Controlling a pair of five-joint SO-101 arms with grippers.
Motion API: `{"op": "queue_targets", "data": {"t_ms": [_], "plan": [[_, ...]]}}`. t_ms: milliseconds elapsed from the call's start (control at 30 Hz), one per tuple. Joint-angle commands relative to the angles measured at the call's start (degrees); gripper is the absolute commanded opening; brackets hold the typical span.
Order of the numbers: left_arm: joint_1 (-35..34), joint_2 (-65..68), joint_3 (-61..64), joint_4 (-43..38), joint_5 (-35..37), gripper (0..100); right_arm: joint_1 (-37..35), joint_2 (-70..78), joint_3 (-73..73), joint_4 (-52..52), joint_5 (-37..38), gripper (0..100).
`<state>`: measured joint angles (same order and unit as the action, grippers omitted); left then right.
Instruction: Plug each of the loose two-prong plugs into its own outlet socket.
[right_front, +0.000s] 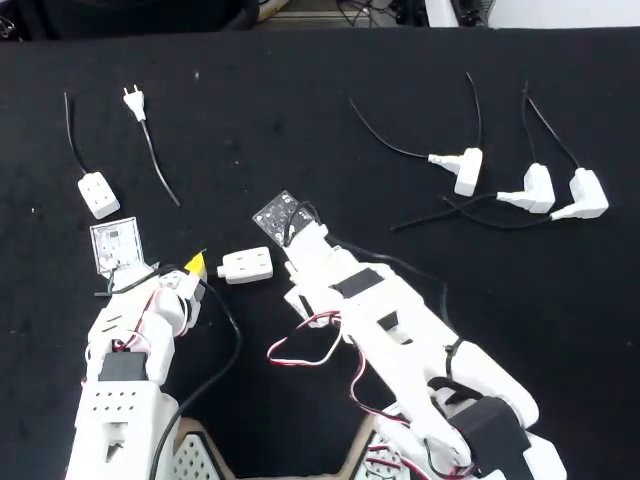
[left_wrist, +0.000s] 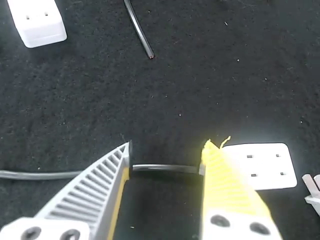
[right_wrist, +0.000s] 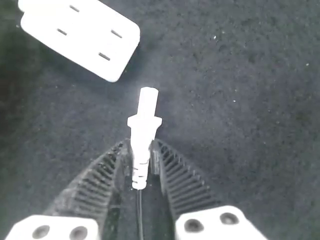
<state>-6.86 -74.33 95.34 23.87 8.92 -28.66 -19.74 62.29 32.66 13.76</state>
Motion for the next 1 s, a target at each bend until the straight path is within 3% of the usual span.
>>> {"op": "queue_targets", "data": {"t_ms": [0,167,567,733,967], "plan": [[0.66,-0.53,-2.07,-0.79,0.35,24,1.14,0.04,-3.56,0.97,-0.53,1.0],[0.66,-0.53,-1.98,-0.62,0.35,24,-0.88,-4.7,-4.88,10.02,-3.69,1.1],[0.66,-0.53,-1.89,-0.62,0.35,24,-4.04,8.04,-9.89,7.21,-4.22,1.5],[0.66,-0.53,-1.89,-0.62,0.35,24,-4.04,8.31,-10.42,7.21,-4.22,10.9],[0.66,-0.53,-1.98,-0.62,0.35,24,-4.04,8.4,-10.51,6.51,-4.13,4.0]]}}
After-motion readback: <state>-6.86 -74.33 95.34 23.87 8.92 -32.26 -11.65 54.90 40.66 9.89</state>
